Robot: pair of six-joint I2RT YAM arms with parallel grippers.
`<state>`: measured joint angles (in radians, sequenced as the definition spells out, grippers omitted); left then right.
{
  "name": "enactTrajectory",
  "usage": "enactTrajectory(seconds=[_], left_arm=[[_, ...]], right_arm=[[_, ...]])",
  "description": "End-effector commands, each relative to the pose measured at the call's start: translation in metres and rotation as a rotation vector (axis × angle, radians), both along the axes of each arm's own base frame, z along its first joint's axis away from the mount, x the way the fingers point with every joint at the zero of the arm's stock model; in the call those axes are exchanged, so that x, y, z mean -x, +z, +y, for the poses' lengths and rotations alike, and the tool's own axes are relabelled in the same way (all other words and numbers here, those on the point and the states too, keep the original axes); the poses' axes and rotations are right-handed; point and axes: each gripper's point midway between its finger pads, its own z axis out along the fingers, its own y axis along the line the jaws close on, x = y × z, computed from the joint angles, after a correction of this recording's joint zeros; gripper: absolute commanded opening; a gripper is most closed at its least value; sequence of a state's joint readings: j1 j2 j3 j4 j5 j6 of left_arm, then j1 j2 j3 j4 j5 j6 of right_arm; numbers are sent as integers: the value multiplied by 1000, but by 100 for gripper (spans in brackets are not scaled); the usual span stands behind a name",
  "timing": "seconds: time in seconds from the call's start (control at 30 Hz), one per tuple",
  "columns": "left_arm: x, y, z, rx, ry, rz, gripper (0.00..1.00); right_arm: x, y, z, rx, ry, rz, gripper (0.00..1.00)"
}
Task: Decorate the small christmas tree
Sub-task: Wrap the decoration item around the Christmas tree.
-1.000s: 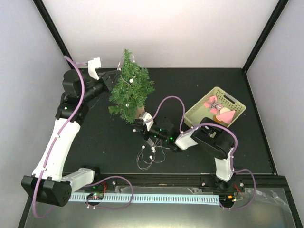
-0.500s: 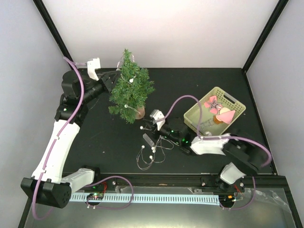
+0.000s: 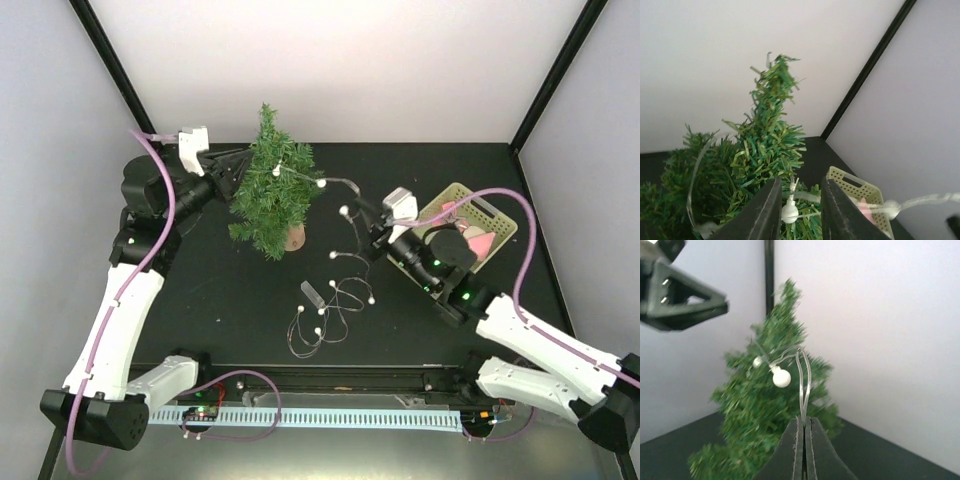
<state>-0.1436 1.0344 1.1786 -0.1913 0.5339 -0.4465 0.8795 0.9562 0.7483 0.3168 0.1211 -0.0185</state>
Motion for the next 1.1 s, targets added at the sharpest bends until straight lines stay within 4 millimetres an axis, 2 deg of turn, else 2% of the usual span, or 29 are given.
enactTrajectory(seconds=[0.0,0.1,0.2,0.4,0.57,0.67,0.87,1.07], left_arm=[[24,31,-5,-109,-58,-247,25],[41,45,-15,-180,-127,-394,29],[49,49,-24,-251,-182,-482,33],[47,45,-36,-354,-227,-549,33],[50,42,-46,-415,-267,-584,35],[51,44,-54,-433,-300,-609,37],[53,56,-80,-465,-366,-694,42],[45,55,-107,-519,-413,-739,45]], right_arm=[[-9,17,-21,63,-78,2,1],[-14,33,-22,73,-88,-19,1],[-20,52,-22,63,-93,-39,1],[-33,87,-36,17,-150,-62,1],[-28,109,-51,-36,-170,-95,1],[-25,117,-54,-47,-167,-111,1],[-43,117,-49,-14,-165,-100,1],[-44,130,-40,-5,-112,-106,1]])
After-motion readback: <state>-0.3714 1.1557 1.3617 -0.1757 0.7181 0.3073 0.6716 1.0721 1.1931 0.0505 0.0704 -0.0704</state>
